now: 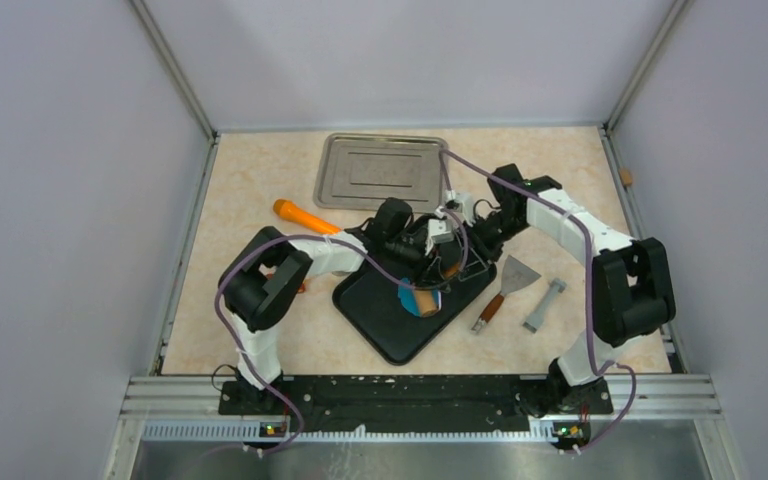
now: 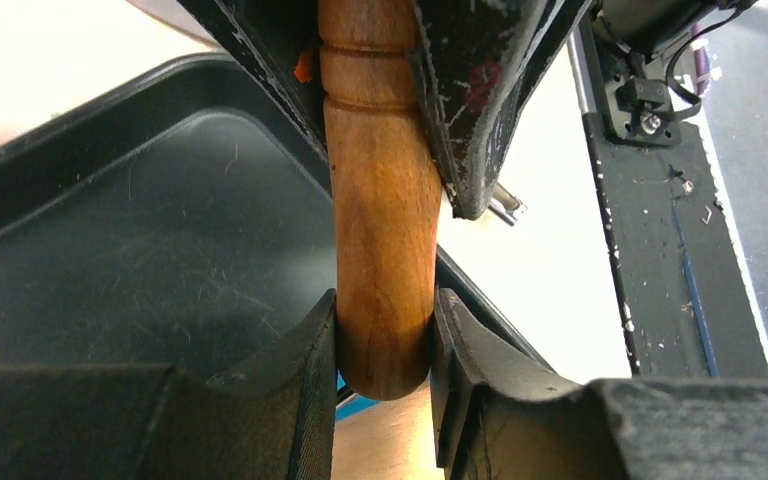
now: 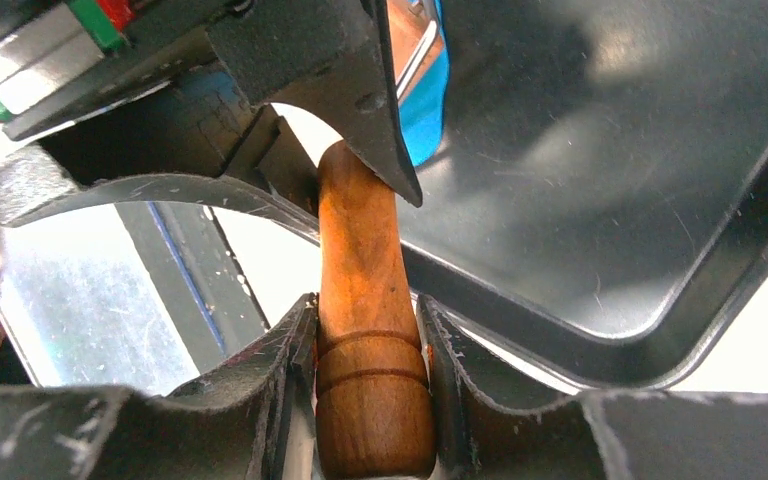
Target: Roll out the dumpling wrappers from the dough
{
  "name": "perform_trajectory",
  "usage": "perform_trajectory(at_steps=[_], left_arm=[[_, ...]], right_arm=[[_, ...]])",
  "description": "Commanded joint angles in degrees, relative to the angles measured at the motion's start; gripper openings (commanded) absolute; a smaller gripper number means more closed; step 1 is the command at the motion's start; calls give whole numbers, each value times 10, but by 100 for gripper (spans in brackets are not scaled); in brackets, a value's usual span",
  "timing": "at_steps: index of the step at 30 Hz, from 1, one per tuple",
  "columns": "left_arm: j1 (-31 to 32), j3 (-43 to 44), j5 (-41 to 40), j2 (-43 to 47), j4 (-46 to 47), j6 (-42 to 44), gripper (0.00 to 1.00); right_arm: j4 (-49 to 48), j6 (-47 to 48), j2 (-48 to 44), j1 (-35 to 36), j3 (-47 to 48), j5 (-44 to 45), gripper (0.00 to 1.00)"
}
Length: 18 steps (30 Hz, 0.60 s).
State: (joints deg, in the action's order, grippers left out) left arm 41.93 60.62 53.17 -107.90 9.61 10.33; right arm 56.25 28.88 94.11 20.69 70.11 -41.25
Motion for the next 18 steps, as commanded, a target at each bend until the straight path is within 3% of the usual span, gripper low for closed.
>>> perform_trajectory(at_steps=[1, 13, 18], left_arm=[[37, 32, -96, -82, 32, -40, 0], [61, 87, -97, -166, 89, -71, 0], [60, 127, -105, -157, 82, -77, 0]], right_arm=[[23, 7, -9, 27, -19, 85, 0], [32, 17, -40, 10, -54, 121, 0], [38, 1, -57, -3, -14, 121, 0]])
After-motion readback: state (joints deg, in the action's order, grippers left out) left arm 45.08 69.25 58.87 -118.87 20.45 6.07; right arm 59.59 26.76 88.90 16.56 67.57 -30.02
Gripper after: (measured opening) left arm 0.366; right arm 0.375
